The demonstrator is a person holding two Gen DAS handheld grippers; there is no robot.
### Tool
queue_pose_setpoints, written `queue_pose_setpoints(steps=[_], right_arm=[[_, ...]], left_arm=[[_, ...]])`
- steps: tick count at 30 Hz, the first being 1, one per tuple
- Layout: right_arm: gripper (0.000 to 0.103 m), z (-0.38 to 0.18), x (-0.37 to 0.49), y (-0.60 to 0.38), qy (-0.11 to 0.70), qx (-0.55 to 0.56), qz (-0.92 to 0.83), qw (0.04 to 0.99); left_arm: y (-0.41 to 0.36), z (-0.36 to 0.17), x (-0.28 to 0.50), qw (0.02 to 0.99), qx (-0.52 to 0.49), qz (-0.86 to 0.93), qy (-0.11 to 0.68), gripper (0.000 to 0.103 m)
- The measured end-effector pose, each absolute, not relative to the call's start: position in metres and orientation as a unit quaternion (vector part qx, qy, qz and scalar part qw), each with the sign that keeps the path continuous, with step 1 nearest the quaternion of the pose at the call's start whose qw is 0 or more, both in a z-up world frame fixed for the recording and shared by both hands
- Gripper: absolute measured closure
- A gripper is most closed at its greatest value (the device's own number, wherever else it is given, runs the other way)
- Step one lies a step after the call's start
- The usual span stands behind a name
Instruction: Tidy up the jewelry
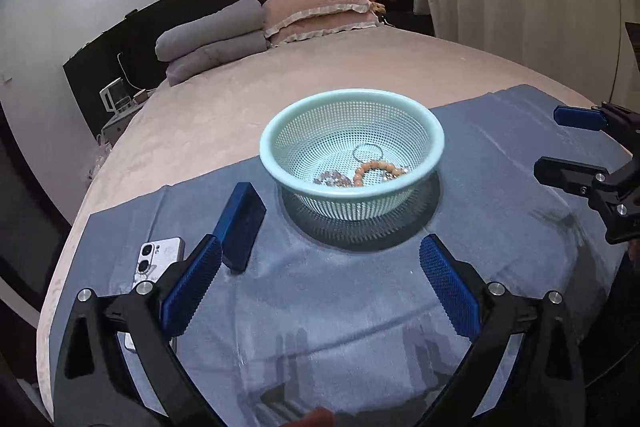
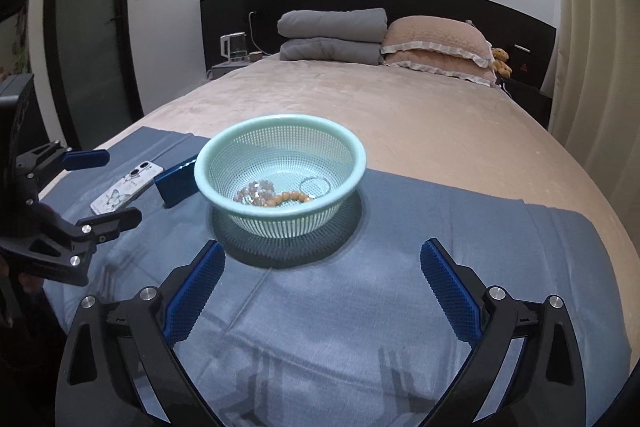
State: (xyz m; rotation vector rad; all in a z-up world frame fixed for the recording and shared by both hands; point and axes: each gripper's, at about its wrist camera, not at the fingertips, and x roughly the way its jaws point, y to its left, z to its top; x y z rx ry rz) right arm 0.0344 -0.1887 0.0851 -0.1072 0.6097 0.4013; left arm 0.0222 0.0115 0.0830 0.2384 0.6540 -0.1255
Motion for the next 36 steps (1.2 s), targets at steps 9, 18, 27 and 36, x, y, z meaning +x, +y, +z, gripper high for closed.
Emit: queue_pose_setpoints(steps=[9,18,27,36], right_arm=[[0.008,0.045,-0.005,-0.195,0.32,-0.064,0.179,0.928],[0.008,0.042,-0.033,-0.202,0.285,-0.041,0.165,0.943],[0.008,0.036,-0.032,-0.195,0.298,-0.036,0.147,0.943],[0.008,0.032,-0.033,-0.191,0.304,-0.042,0.149,0.94]], left_arm=[[0.004,0.048,-0.008,0.935,0.086,-0.075,0.337,0.006],[0.021,0.029,-0.014,0.939,0.03,-0.029,0.34,0.006],[0.018,0.029,-0.019,0.939,0.035,-0.029,0.342,0.006],[0.012,0.027,-0.02,0.938,0.045,-0.037,0.343,0.006]])
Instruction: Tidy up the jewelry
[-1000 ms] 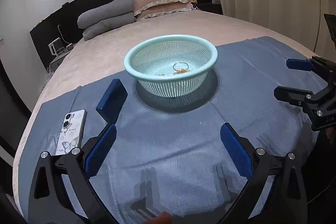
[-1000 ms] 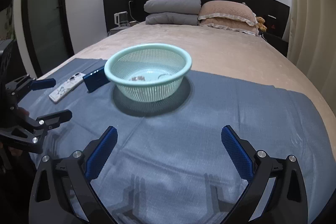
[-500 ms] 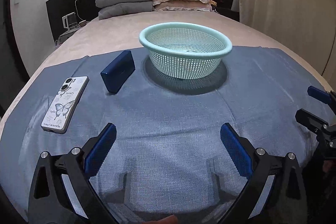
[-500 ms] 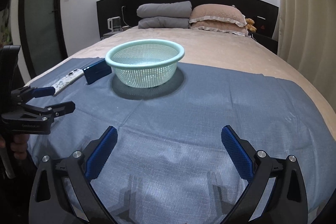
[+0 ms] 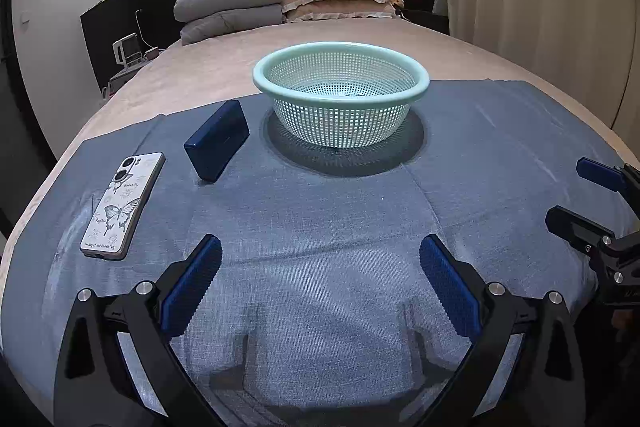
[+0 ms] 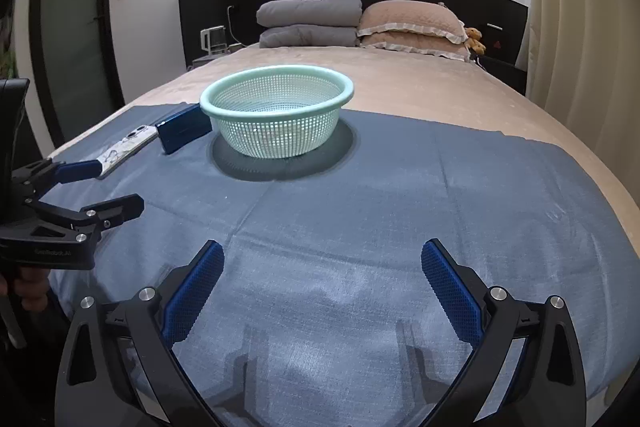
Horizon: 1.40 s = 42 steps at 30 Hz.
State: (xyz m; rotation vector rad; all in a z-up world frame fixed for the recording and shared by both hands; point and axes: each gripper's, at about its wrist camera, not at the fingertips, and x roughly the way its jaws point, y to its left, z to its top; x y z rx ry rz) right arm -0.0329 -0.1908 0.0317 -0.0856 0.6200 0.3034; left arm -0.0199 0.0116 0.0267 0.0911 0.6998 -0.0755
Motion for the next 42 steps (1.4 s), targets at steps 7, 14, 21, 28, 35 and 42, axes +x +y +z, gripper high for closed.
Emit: queue_pose_setpoints(steps=[7,14,21,28,35,42], right_arm=[[0.008,0.0289,-0.0319,-0.193,0.309,-0.04,0.144,0.939],[0.008,0.0285,-0.0337,-0.1918,0.306,-0.047,0.136,0.941],[0.008,0.0287,-0.0341,-0.1895,0.305,-0.052,0.139,0.941],[0.008,0.0294,-0.0347,-0.1894,0.303,-0.052,0.138,0.941],[0.008,0.0282,-0.0349,-0.1882,0.305,-0.054,0.137,0.941],[0.008,0.0272,-0.0335,-0.1878,0.309,-0.056,0.138,0.94]], left_arm=[[0.009,0.0254,-0.0198,0.935,0.042,-0.049,0.349,0.006],[0.0105,0.0234,-0.0177,0.933,0.039,-0.045,0.354,0.006],[0.012,0.0228,-0.0176,0.933,0.042,-0.041,0.355,0.006],[0.0105,0.0243,-0.0179,0.933,0.041,-0.036,0.355,0.006],[0.0103,0.0254,-0.0199,0.936,0.044,-0.034,0.347,0.006],[0.0079,0.0234,-0.0181,0.932,0.051,-0.043,0.356,0.006]])
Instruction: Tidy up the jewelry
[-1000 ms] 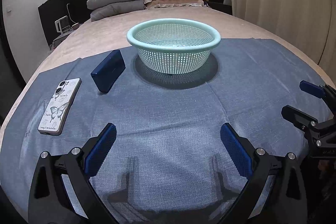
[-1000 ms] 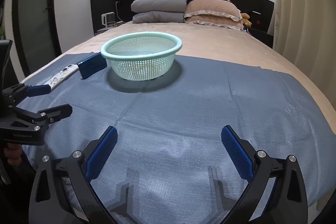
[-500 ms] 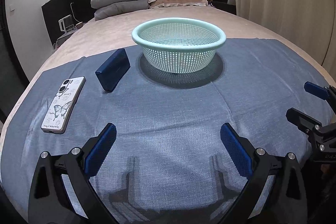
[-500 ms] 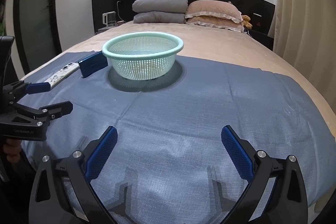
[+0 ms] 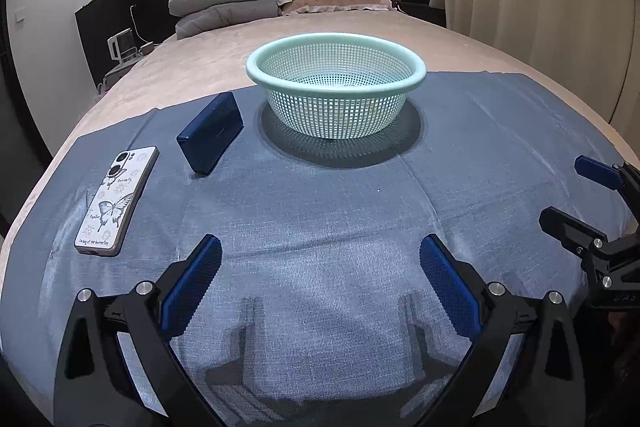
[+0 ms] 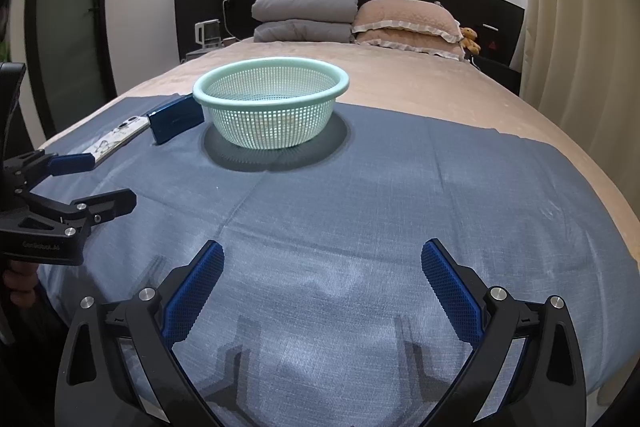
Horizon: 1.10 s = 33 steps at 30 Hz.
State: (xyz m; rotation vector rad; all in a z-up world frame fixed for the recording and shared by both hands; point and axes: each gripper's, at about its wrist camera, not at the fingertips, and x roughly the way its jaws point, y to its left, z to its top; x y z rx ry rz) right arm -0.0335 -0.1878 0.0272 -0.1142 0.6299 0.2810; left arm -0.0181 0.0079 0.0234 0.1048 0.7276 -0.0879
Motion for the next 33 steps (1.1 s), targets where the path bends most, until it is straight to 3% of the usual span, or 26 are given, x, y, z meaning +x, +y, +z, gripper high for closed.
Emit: queue_pose_setpoints(steps=[33], right_arm=[[0.008,0.023,-0.032,-0.189,0.311,-0.066,0.135,0.939]], left_arm=[[0.001,0.02,-0.019,0.932,0.062,-0.044,0.354,0.006]])
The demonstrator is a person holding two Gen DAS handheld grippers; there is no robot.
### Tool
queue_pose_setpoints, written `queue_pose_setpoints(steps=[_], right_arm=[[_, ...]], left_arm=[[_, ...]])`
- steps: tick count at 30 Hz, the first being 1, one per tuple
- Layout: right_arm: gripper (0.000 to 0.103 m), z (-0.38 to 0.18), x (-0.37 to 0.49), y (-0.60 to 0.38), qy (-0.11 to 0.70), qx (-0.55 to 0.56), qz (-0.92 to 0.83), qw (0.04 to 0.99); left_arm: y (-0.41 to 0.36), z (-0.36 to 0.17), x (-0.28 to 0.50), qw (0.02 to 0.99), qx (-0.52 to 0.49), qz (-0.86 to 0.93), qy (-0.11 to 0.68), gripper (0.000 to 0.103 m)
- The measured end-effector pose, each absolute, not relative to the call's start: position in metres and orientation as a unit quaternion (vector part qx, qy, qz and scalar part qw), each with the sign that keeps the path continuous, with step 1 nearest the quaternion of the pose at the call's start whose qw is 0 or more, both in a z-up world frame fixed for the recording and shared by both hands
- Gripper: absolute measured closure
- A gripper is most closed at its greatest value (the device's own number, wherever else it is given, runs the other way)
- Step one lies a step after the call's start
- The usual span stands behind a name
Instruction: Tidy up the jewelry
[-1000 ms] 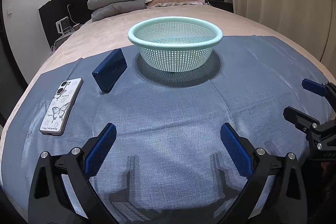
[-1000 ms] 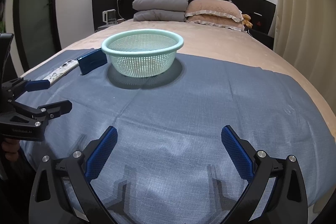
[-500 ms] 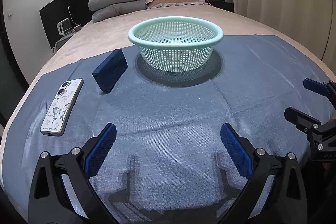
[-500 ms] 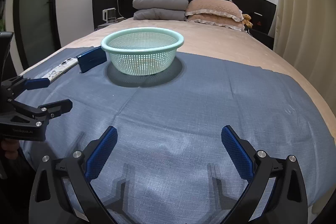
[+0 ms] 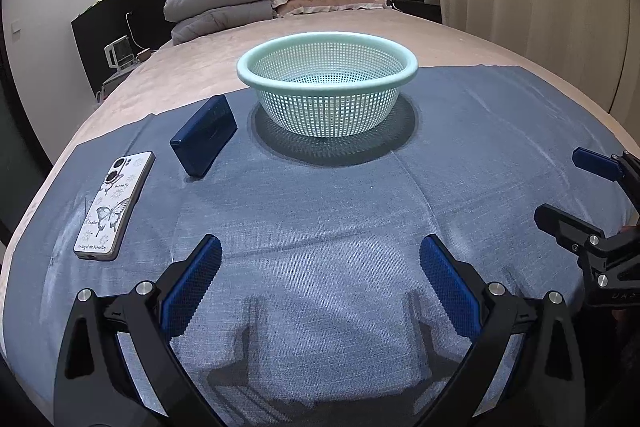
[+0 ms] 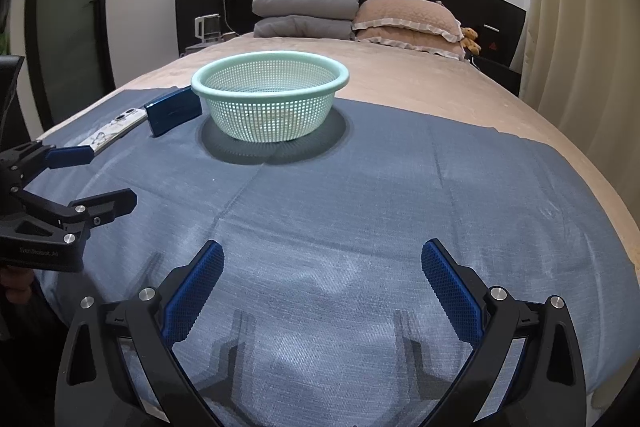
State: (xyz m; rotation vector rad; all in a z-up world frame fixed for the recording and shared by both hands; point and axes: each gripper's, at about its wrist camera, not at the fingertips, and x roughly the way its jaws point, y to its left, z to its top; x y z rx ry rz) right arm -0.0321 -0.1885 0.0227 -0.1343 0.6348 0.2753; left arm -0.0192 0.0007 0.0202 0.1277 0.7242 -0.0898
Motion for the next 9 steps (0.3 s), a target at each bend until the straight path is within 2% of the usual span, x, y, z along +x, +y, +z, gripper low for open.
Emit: queue_pose_setpoints(steps=[9], right_arm=[[0.008,0.0234,-0.032,-0.1905,0.31,-0.065,0.136,0.939]], left_arm=[[0.0077,0.0214,-0.016,0.932,0.049,-0.037,0.357,0.006]])
